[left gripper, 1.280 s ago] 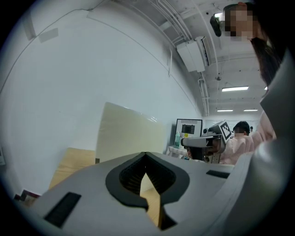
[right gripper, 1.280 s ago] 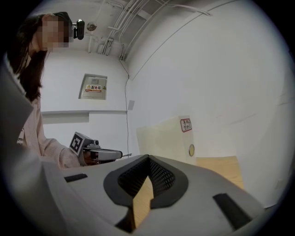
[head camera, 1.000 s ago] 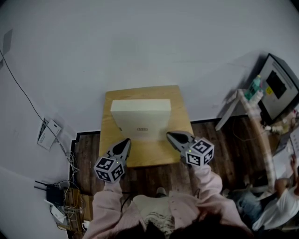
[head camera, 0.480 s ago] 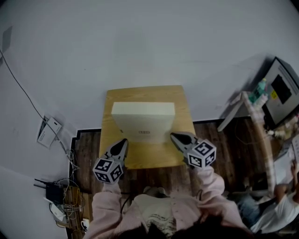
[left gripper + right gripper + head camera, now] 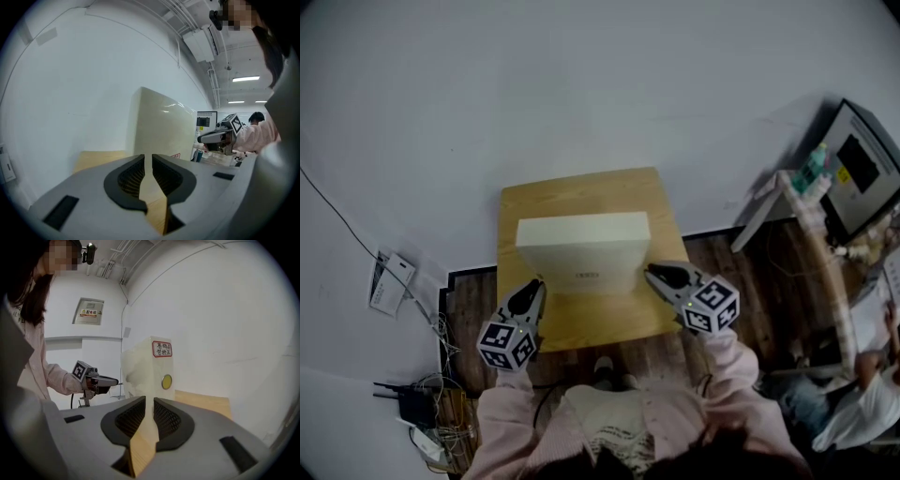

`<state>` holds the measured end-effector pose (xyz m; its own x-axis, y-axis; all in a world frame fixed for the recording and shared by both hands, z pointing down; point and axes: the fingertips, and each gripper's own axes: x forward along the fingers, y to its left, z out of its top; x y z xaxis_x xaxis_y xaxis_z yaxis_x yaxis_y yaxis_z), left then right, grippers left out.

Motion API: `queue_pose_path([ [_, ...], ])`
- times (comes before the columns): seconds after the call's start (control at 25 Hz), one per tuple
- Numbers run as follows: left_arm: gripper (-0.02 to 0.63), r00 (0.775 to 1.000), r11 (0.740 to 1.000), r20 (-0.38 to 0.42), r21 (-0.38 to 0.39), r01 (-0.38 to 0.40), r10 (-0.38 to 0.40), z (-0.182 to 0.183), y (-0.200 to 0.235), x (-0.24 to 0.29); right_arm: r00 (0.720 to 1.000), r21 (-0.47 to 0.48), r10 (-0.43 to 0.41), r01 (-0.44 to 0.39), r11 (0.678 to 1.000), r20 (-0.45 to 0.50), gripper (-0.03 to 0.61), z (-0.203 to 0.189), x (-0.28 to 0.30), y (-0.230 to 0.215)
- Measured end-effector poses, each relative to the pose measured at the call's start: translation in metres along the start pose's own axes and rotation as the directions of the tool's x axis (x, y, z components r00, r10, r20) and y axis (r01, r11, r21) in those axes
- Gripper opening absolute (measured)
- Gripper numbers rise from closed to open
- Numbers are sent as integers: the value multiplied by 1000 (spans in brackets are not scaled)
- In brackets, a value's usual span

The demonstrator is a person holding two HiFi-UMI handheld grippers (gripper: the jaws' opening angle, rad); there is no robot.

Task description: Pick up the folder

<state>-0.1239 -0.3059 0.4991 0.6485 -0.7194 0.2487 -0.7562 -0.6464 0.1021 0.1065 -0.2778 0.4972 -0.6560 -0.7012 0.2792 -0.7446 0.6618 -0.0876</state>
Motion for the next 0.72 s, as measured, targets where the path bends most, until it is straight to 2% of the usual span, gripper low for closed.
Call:
queue_pose_path([
  [0.12,66,1000,1000,-19,20,10,-9,-5,8,3,1000,6,6,-6,1000,-6,94,-4,3,-4],
  [0.28,136,998,998,-37,23,57,-56,-12,13,8,999,1,17,-17,1000,-30,125,-11,9,-8],
  [0.48,185,993,994,-43,22,107,-106,-17,17,14,997,38,50,-48,998,-50,203,-18,16,-10],
  [0.6,218,988,988,-46,25,150,-149,-16,19,20,995,49,74,-70,996,-65,248,-20,19,-10],
  [0.72,236,978,980,-64,31,199,-196,-17,20,25,994,32,79,-76,997,-76,265,-19,23,-14],
])
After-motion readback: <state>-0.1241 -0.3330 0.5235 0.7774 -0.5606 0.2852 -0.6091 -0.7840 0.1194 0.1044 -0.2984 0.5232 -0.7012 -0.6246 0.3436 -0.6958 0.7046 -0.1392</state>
